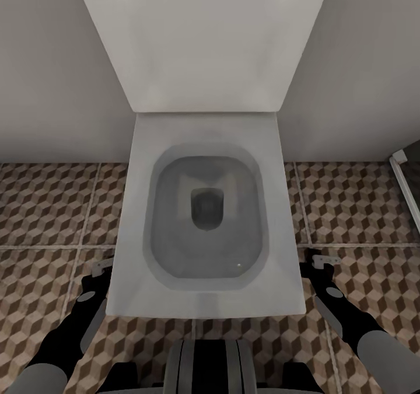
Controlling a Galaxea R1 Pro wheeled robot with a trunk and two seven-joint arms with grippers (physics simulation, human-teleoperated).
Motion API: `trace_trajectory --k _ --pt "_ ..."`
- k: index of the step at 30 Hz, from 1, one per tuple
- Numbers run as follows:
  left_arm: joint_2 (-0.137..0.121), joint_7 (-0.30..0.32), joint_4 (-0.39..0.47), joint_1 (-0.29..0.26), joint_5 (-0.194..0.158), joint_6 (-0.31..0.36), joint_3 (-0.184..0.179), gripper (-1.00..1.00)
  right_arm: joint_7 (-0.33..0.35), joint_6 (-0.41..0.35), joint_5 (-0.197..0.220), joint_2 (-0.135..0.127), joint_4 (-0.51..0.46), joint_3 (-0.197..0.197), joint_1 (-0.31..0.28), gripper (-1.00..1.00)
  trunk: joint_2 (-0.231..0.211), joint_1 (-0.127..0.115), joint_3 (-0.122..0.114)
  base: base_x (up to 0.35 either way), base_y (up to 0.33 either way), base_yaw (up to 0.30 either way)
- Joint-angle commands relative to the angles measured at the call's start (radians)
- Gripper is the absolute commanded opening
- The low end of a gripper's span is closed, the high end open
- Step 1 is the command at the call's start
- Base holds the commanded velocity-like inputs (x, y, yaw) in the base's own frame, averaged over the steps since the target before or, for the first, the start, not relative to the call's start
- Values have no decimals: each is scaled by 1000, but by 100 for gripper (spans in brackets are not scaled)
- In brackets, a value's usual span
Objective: Take the four mousetraps from the cabinet in the bathroom and place them on the bathroom floor. Make sure all four end up on the same floor surface, and ensure that at least two of them are either under or directly next to the same bathroom sink.
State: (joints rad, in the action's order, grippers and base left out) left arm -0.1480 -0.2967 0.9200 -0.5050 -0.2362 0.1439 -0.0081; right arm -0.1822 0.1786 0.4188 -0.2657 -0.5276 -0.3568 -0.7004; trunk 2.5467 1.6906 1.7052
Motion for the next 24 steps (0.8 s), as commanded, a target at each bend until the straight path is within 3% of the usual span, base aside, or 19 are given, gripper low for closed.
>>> trace_trajectory --k 1,24 --pt "0 -8 2 0 -4 5 -2 -100 -3 5 11 -1 0 -8 -1 -100 0 0 1 0 0 0" --pt "-8 -12 -30 0 0 1 1 -100 -3 5 12 -1 0 -8 -1 -100 0 0 1 0 0 0"
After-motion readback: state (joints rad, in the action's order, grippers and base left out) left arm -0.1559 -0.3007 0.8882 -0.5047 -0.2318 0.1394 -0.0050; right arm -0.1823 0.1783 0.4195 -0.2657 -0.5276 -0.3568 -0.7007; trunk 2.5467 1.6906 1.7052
